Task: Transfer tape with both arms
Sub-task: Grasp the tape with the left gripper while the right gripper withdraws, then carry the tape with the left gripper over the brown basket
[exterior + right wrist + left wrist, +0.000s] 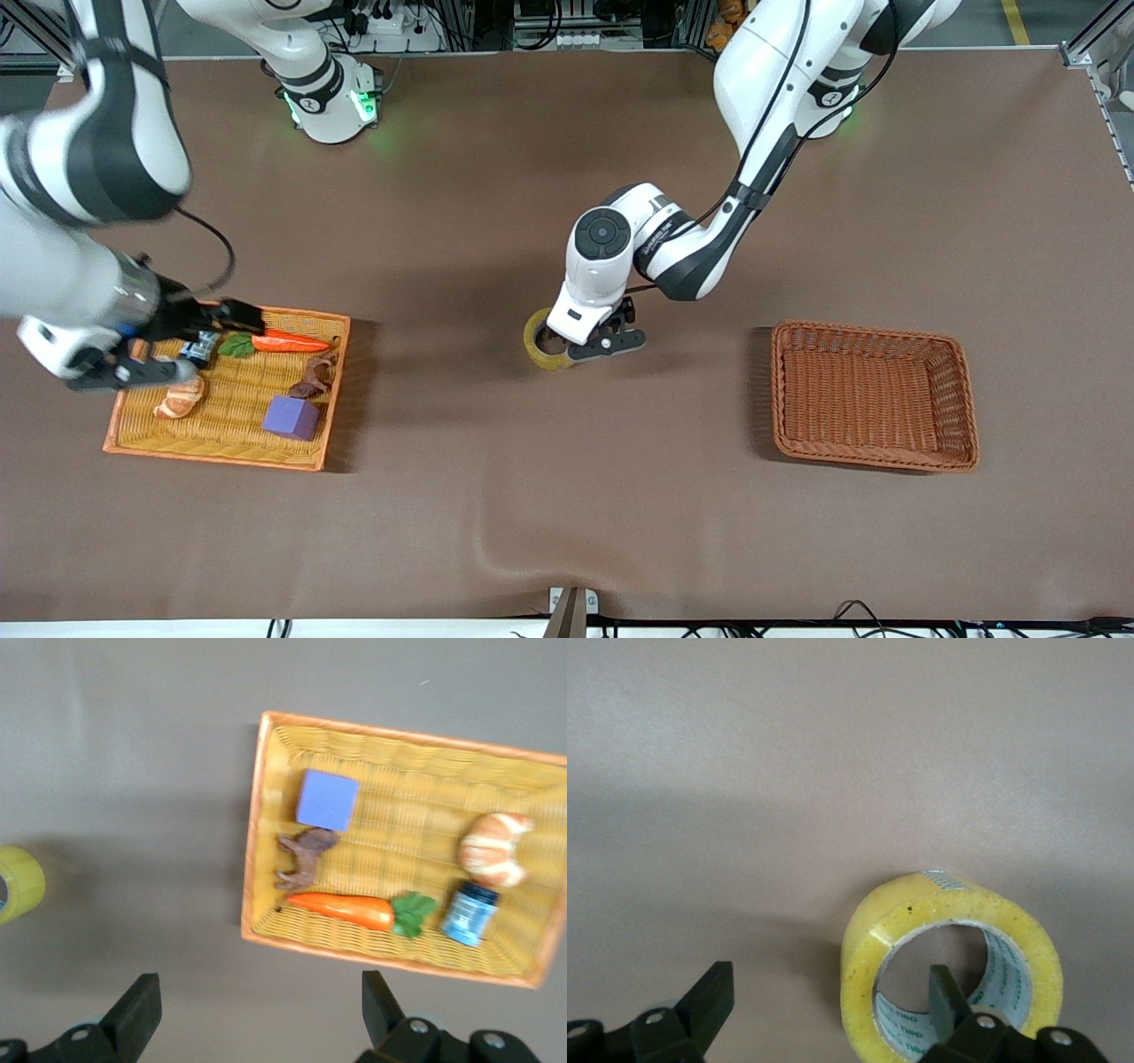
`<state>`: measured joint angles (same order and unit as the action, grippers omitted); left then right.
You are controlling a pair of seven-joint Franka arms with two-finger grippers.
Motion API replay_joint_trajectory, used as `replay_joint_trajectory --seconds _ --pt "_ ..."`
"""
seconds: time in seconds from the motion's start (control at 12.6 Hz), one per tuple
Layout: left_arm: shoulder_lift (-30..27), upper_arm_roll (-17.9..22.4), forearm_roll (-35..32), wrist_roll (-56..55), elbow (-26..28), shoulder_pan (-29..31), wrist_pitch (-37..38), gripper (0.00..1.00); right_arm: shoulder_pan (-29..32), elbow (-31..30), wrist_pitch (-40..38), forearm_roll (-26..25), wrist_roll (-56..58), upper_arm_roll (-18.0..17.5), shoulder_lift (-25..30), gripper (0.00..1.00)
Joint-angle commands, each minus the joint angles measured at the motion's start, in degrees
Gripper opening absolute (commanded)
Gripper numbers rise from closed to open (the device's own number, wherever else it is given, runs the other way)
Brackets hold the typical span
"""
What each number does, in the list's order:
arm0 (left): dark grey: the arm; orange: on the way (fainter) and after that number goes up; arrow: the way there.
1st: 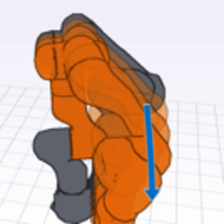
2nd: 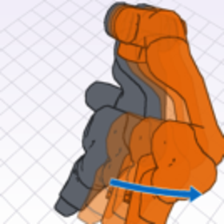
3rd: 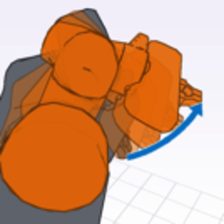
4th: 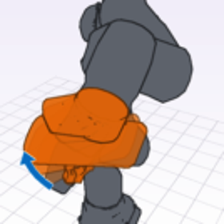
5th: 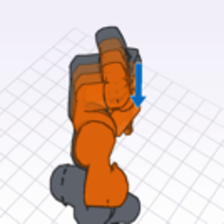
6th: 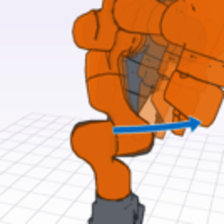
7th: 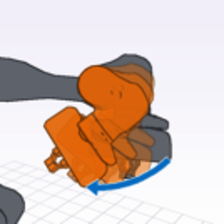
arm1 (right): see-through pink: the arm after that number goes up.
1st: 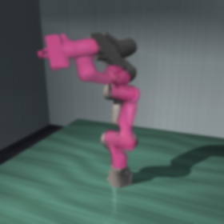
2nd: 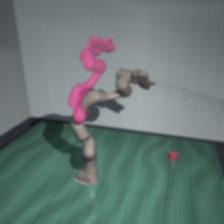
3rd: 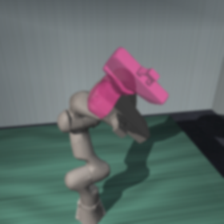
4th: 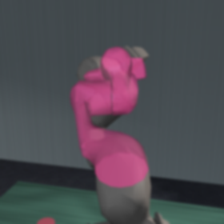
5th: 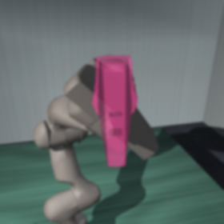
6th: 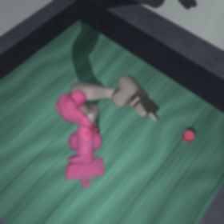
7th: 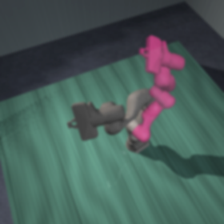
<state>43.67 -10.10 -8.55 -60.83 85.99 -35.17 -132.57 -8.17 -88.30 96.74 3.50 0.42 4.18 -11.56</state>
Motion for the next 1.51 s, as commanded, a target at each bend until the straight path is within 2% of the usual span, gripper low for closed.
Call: replay_joint_trajectory --seconds 0.0,0.16,0.24,0.32,0.4,0.64,0.79,0.95,1.19,1.43 --pt "2.2 0.52 -1.64 -1.75 -1.88 -1.31 0.21 0.72 3.76 -6.97 0.91 -1.92 0.28 -1.55 9.79 1.0" --pt "3.61 0.61 -1.56 -1.84 -2.05 -2.36 -0.14 0.69 4.83 -6.97 -0.23 -1.84 0.2 -1.55 12.25 1.0" --pt "3.87 0.61 -1.56 -1.84 -2.14 -2.36 -0.84 0.48 4.91 -6.97 -0.5 -1.83 -0.5 -1.46 13.05 1.0" --pt "4.05 0.61 -1.47 -1.84 -2.14 -2.36 -1.63 0.07 5.26 -6.8 -0.33 -1.83 -1.21 -1.28 13.4 1.0" --pt "3.96 0.61 -1.55 -1.84 -2.14 -2.19 -1.9 0.0 6.83 -6.54 -0.06 -1.75 -0.43 -0.93 13.41 1.0" --pt "-0.23 1.22 -2.08 -0.61 -1.44 1.84 -1.47 0.0 8.52 -6.53 0.12 -1.75 2.48 -0.76 13.41 1.0" --pt "-6.29 1.22 -2.17 4.2 1.8 6.23 0.9 0.0 8.69 -5.84 0.2 -2.01 2.57 -0.67 13.67 1.0" --pt "-12.79 1.05 -2.17 11.13 6.37 11.84 2.49 0.0 9.31 -5.48 -3.29 -1.92 2.48 0.3 13.58 1.0" --pt "-19.84 0.7 -2.08 34.64 12.79 22.57 2.75 0.0 9.39 -4.25 -6.73 -3.5 2.65 0.3 13.41 1.0" --pt "-20.12 0.7 -1.99 53.99 14.47 32.15 4.16 0.0 8.17 -4.07 -8.49 -6.66 2.57 -1.45 13.67 1.0"
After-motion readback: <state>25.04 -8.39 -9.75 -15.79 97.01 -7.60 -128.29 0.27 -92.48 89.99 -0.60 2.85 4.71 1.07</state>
